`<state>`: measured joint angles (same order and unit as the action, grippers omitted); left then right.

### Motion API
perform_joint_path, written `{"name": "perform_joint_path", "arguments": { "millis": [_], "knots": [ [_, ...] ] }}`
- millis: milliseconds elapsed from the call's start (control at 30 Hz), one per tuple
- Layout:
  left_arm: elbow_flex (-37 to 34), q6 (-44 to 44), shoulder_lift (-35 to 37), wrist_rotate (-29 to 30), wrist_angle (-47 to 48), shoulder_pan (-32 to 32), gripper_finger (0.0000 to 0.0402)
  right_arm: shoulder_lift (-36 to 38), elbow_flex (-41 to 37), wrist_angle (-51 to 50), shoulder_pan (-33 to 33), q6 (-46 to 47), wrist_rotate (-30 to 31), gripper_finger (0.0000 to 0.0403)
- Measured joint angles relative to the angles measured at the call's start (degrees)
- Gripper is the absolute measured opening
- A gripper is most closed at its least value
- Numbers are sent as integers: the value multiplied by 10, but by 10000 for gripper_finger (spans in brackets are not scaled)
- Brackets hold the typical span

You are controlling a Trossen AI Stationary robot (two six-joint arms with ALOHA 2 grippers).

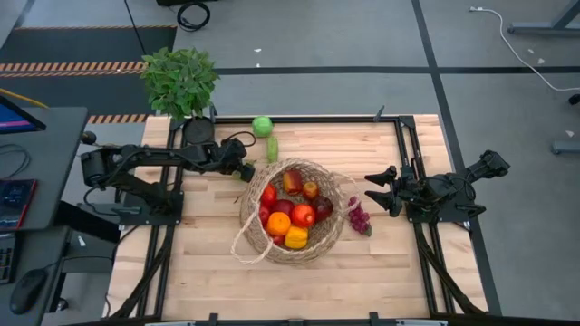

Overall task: Build produce basket
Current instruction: Put the pear into the woven basket

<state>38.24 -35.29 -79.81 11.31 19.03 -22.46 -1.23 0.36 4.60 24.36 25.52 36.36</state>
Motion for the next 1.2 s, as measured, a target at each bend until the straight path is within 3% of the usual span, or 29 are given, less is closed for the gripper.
{"name": "perform_joint_path", "arguments": {
  "millis": [167,467,733,933,1200],
  "knots": [
    [0,0,0,-9,3,0,384,0,0,0,0,0,0,348],
    [0,-5,2,-19,5,0,338,0,0,0,0,0,0,348],
    [24,-24,52,-34,10,-12,334,0,0,0,0,0,0,348],
    [92,-31,86,-58,-19,-12,335,0,0,0,0,0,0,348],
    [232,-26,86,-86,-62,-10,335,0,0,0,0,0,0,348]
  ]
}}
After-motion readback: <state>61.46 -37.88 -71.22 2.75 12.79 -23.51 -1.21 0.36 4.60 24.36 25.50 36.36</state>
